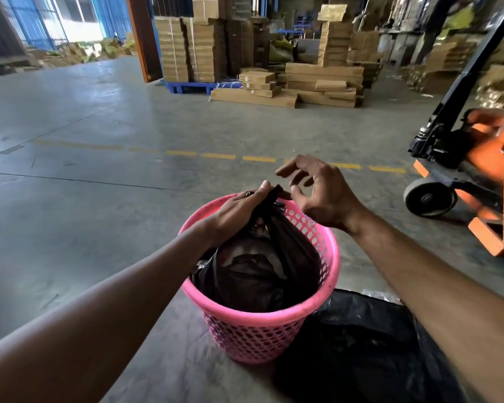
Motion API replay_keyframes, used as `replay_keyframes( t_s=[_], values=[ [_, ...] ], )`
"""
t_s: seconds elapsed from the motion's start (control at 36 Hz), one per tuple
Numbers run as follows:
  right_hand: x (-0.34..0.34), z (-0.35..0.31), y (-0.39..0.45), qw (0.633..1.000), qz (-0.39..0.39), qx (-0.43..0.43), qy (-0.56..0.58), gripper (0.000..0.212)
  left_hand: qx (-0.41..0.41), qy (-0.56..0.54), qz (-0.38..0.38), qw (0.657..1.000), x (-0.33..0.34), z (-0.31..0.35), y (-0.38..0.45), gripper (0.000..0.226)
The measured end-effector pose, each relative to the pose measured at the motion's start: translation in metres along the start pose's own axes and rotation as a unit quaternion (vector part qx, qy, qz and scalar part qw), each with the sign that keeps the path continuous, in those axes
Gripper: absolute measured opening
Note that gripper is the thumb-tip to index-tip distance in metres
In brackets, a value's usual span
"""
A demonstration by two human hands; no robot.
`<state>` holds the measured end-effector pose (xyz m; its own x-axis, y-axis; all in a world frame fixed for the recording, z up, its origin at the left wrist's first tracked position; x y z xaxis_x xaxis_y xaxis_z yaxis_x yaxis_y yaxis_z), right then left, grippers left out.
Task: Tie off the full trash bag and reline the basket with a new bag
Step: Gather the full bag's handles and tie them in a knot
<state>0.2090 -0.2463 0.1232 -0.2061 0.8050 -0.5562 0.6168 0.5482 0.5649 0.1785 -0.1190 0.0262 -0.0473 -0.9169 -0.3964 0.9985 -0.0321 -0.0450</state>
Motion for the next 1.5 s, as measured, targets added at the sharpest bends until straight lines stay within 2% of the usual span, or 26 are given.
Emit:
replay_keyframes(
  t_s=[0.08,0.19,0.28,0.36,0.5,0.58,0.69,0.75,0.81,0.86,0.89,0.92,0.97,1.03,1.06,1.11,1.19,1.25,1.33,1.42,1.5],
  values=[
    [0.011,0.009,-0.011,1.0,-0.012,0.007,0.024,0.032,0.002,-0.025,-0.025,0.999,0.006,0.004,0.002,0.059],
    [0.006,0.007,-0.014,0.998,0.049,-0.015,0.035,0.018,-0.032,-0.093,-0.049,0.994,0.009,0.003,0.003,0.048],
    [0.006,0.008,-0.013,0.997,0.059,-0.015,0.041,0.008,-0.066,-0.141,-0.091,0.984,0.011,-0.003,0.002,0.041],
    [0.005,0.011,-0.014,0.998,0.052,0.006,0.042,0.005,-0.093,-0.139,-0.139,0.976,0.01,-0.009,-0.003,0.043],
    [0.008,0.014,-0.027,0.996,0.011,0.047,0.07,0.007,-0.124,-0.198,-0.089,0.968,-0.009,-0.019,0.001,0.03],
    [0.03,0.019,-0.045,0.993,-0.031,0.076,0.081,0.011,-0.136,-0.204,-0.083,0.966,-0.008,-0.023,0.003,0.031],
    [0.061,0.016,-0.065,0.992,-0.056,0.077,0.084,0.007,-0.124,-0.184,-0.077,0.972,0.0,-0.013,0.001,0.034],
    [0.065,0.015,-0.066,0.993,-0.054,0.075,0.079,0.01,-0.103,-0.142,-0.059,0.983,-0.004,-0.007,0.0,0.035],
    [0.067,0.019,-0.064,0.993,-0.057,0.083,0.062,0.007,-0.063,-0.056,-0.045,0.995,-0.01,0.004,-0.002,0.039],
    [0.062,0.019,-0.059,0.995,-0.044,0.076,0.052,0.017,-0.005,0.08,-0.027,0.996,-0.014,0.019,-0.005,0.042],
    [0.056,0.017,-0.055,0.996,-0.026,0.068,0.055,0.02,0.027,0.167,-0.01,0.986,-0.016,0.027,-0.007,0.043],
    [0.049,0.015,-0.052,0.996,-0.004,0.063,0.065,0.019,0.065,0.265,0.013,0.962,-0.018,0.036,-0.009,0.043],
    [0.036,0.016,-0.044,0.993,0.034,0.073,0.085,0.011,0.166,0.43,0.047,0.886,-0.013,0.053,-0.016,0.04],
    [0.026,0.018,-0.035,0.991,0.057,0.083,0.091,0.008,0.267,0.502,0.058,0.821,-0.001,0.06,-0.029,0.032],
    [0.024,0.019,-0.03,0.991,0.059,0.082,0.083,0.013,0.297,0.526,0.062,0.795,0.003,0.058,-0.034,0.03],
    [0.023,0.017,-0.021,0.994,0.042,0.073,0.066,0.03,0.322,0.547,0.076,0.768,0.007,0.052,-0.043,0.027],
    [0.033,0.005,-0.011,0.997,-0.023,0.036,0.061,0.059,0.344,0.547,0.102,0.756,0.007,0.049,-0.054,0.027],
    [0.045,-0.005,-0.007,0.995,-0.076,0.014,0.061,0.068,0.36,0.542,0.11,0.752,0.009,0.049,-0.06,0.024],
    [0.054,-0.007,-0.006,0.991,-0.12,0.02,0.055,0.057,0.373,0.528,0.103,0.756,0.012,0.051,-0.065,0.021],
    [0.043,-0.001,-0.006,0.994,-0.079,0.025,0.064,0.042,0.355,0.514,0.101,0.774,0.009,0.049,-0.065,0.019],
    [0.036,0.006,-0.008,0.993,-0.062,0.039,0.097,0.037,0.333,0.481,0.109,0.804,0.007,0.047,-0.064,0.015]
  ],
)
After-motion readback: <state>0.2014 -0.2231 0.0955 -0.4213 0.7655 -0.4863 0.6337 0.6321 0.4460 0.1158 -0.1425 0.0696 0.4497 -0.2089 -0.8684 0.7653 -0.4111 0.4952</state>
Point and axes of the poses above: each hand's wrist, its own y-axis towards the middle knuckle, its own x-axis out of the palm, z = x × y, the point moved 10 cm from there along y, towards the middle knuckle, and after that the axes turned 15 degrees about y, right-handed, at the moved point
